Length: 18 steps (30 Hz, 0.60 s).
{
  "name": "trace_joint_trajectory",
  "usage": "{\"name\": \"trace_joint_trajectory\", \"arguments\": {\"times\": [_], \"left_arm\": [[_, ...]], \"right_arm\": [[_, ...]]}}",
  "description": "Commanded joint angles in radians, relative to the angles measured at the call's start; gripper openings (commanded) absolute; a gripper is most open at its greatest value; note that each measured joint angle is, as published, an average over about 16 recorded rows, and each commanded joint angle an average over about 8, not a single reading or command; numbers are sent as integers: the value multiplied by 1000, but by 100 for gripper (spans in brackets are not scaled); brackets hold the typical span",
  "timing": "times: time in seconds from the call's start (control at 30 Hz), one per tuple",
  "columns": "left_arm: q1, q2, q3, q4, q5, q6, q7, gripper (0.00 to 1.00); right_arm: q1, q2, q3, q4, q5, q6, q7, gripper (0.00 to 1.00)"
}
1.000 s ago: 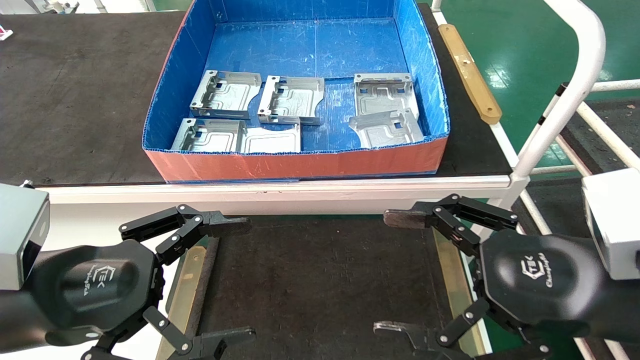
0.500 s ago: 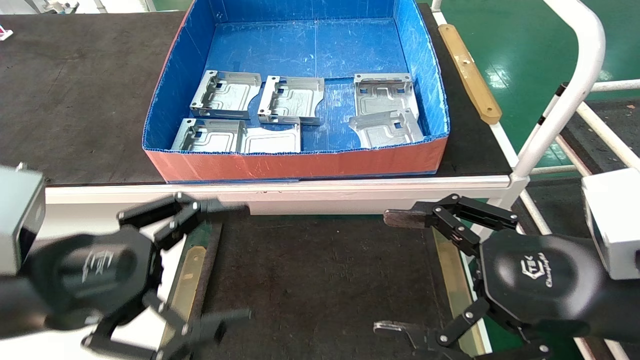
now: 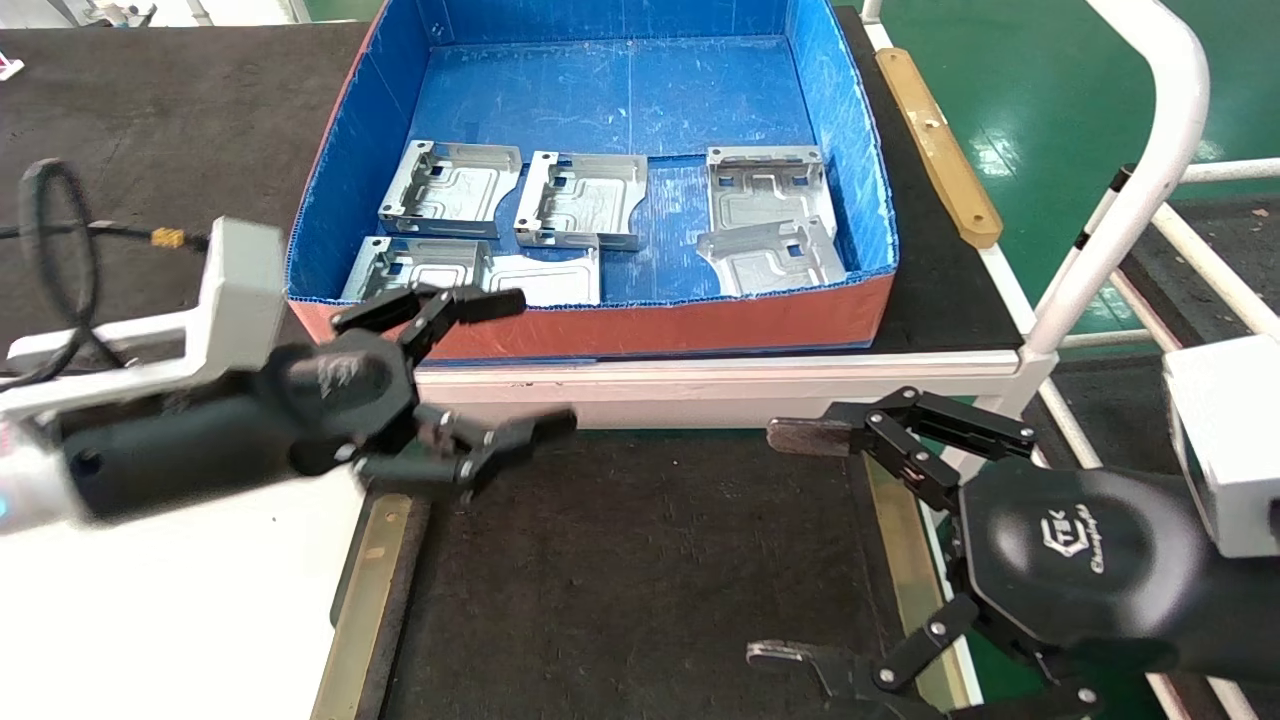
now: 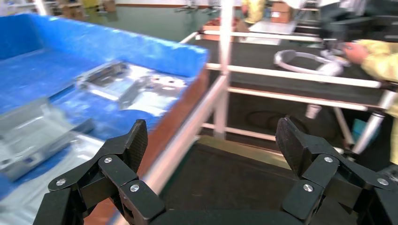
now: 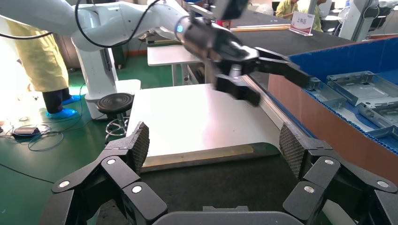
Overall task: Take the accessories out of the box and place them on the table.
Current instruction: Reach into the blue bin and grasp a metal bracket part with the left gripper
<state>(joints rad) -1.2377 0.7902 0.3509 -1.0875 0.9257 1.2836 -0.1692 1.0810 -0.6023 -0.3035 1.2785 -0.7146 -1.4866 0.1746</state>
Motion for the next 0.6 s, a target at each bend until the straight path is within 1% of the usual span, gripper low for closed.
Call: {"name": "trace_joint_trajectory", "arguments": {"times": [0.03, 0.33, 0.6], "left_arm": [[-25, 25, 11, 36, 25, -17, 10, 100], [-103, 102, 35, 133, 77, -92, -7, 100], [-161, 160, 52, 208, 127, -158, 6, 100]], "right_arm": [[0, 0, 0, 0, 0, 0, 0, 100], [0, 0, 0, 0, 0, 0, 0, 100], [0, 0, -1, 0, 1, 0, 0, 100]]}}
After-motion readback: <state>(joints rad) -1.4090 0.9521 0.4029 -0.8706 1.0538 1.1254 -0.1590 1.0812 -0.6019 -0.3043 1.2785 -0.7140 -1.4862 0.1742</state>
